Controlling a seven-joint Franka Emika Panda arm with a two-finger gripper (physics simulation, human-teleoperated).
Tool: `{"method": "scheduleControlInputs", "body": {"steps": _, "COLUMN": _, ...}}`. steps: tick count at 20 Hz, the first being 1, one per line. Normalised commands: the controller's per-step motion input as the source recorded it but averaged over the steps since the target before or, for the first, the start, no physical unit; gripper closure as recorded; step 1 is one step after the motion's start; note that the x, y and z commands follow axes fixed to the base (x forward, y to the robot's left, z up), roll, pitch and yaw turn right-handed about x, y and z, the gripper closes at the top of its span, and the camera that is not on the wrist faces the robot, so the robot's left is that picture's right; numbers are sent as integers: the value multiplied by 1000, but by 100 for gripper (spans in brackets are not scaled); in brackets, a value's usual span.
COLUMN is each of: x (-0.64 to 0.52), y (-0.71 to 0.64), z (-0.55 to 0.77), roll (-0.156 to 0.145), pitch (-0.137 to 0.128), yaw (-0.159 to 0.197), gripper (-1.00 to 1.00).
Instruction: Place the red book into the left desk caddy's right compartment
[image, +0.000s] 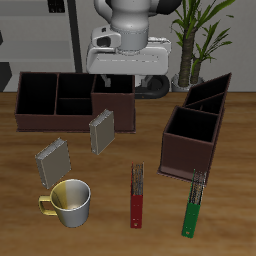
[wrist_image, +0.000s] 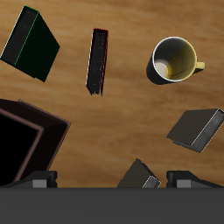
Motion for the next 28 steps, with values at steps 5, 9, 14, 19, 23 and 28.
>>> {"method": "scheduleControlInputs", "body": {"steps": 5, "x": 344, "y": 36, "z": 36, "roll": 33, "pitch": -21, "yaw": 76, "gripper": -100}}
{"method": "scheduleControlInputs", "body": {"steps": 9, "x": 314, "y": 57, "z": 13, "roll": 59, "pitch": -14, "yaw": 72, "gripper": -100}}
{"method": "scheduleControlInputs", "body": {"steps": 14, "x": 272, "y": 8, "z": 6, "roll": 11, "pitch": -13, "yaw": 32, "gripper": -100}}
{"method": "scheduleControlInputs", "body": {"steps": 19, "x": 304, "y": 38, "z": -52, "roll": 1, "pitch": -17, "yaw": 30, "gripper": -100}}
{"method": "scheduleControlInputs", "body": {"steps": 23, "x": 318, "y": 52, "z": -229, "roll": 17, "pitch": 6, "yaw": 30, "gripper": -100}}
{"method": "scheduleControlInputs", "body": {"steps": 28, "x": 179, "y": 38, "z": -205, "roll": 11, "pitch": -18, "yaw": -6, "gripper": -100}}
